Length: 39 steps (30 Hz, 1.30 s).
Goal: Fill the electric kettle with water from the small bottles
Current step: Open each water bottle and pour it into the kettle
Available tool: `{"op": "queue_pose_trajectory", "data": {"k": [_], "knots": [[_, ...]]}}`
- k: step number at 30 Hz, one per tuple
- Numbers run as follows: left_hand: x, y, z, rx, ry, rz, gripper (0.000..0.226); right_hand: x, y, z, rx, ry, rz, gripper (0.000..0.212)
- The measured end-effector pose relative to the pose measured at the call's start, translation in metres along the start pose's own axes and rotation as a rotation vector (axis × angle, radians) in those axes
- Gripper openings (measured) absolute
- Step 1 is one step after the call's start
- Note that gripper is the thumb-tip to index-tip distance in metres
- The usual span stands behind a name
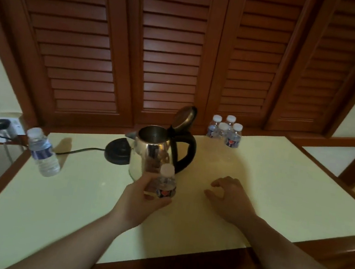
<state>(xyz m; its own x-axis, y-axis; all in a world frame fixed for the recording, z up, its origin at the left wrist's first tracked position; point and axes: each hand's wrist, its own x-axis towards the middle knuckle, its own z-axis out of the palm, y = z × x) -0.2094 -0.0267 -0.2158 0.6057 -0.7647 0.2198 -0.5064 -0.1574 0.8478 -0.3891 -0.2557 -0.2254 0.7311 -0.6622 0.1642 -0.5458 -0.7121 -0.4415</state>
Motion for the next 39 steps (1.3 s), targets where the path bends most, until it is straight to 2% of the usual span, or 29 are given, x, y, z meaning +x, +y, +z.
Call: {"op": "queue_pose_trajectory", "data": {"k": [3, 6, 12, 17, 22, 34, 39], "knots": [[0.011, 0.012, 0.034, -0.026, 0.012, 0.010, 0.053, 0.013, 0.032, -0.010, -0.095, -0.025, 0.068, 0.048], [0.026, 0.025, 0.065, -0.054, 0.032, 0.012, 0.044, 0.025, 0.059, -0.019, -0.129, -0.078, 0.134, 0.069], [0.061, 0.046, 0.116, -0.100, 0.070, -0.021, 0.037, 0.054, 0.100, -0.019, -0.189, -0.140, 0.128, 0.093], [0.096, 0.053, 0.150, -0.097, 0.100, -0.060, 0.035, 0.057, 0.108, -0.011, -0.162, -0.107, 0.122, 0.091], [0.127, 0.049, 0.178, -0.137, 0.162, -0.113, 0.046, 0.059, 0.110, -0.006, -0.147, -0.039, 0.126, 0.090], [0.163, 0.044, 0.206, -0.180, 0.103, -0.078, 0.032, 0.058, 0.108, -0.005, -0.156, 0.000, 0.177, 0.099], [0.167, 0.044, 0.212, -0.170, 0.105, -0.115, 0.038, 0.056, 0.107, -0.008, -0.158, -0.026, 0.177, 0.098]]}}
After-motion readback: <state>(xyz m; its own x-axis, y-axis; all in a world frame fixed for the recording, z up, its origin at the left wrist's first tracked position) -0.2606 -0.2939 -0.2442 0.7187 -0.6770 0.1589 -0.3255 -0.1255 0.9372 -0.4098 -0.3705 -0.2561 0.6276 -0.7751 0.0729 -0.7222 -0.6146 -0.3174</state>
